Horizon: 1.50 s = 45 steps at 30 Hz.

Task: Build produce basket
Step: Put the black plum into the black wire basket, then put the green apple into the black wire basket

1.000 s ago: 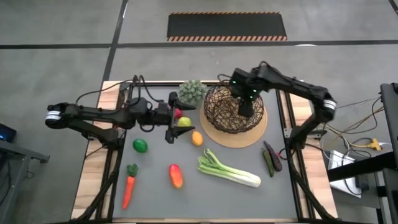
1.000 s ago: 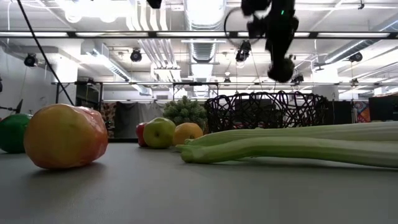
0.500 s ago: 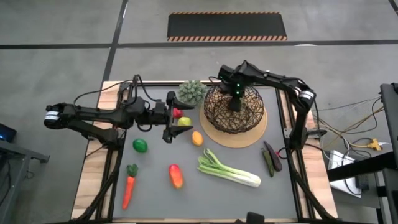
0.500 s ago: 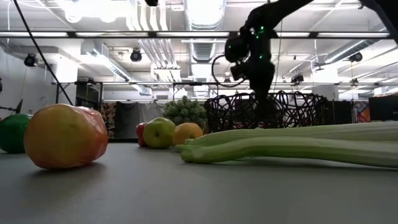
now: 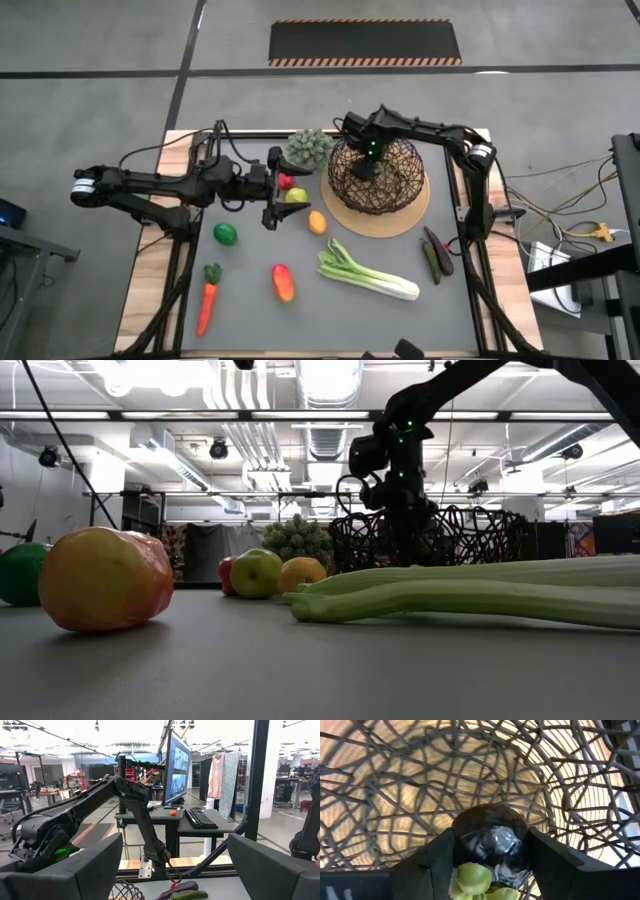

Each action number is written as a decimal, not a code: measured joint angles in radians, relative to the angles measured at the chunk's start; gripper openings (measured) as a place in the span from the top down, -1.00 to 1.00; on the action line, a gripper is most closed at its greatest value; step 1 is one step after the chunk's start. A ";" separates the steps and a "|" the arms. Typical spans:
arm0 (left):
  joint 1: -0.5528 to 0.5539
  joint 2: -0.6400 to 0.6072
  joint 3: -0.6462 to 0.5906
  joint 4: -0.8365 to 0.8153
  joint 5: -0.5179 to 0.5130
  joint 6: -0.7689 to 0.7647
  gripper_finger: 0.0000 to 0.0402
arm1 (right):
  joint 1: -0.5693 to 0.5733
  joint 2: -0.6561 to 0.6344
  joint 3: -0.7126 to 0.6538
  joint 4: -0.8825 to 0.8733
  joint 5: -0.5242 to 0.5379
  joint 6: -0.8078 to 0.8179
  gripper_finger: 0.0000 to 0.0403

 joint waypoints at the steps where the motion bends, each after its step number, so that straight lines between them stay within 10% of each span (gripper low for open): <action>1: 0.000 0.000 0.000 0.000 0.000 0.000 -0.70 | 0.000 0.000 0.000 0.000 -0.001 0.002 -0.02; 30: 0.000 0.000 0.001 0.000 0.000 0.000 -0.70 | 0.002 0.013 0.009 0.044 0.027 0.027 -0.62; 45: -0.005 0.005 -0.029 -0.126 0.000 -0.065 -0.70 | 0.126 -0.334 0.021 -0.046 0.025 0.030 -0.62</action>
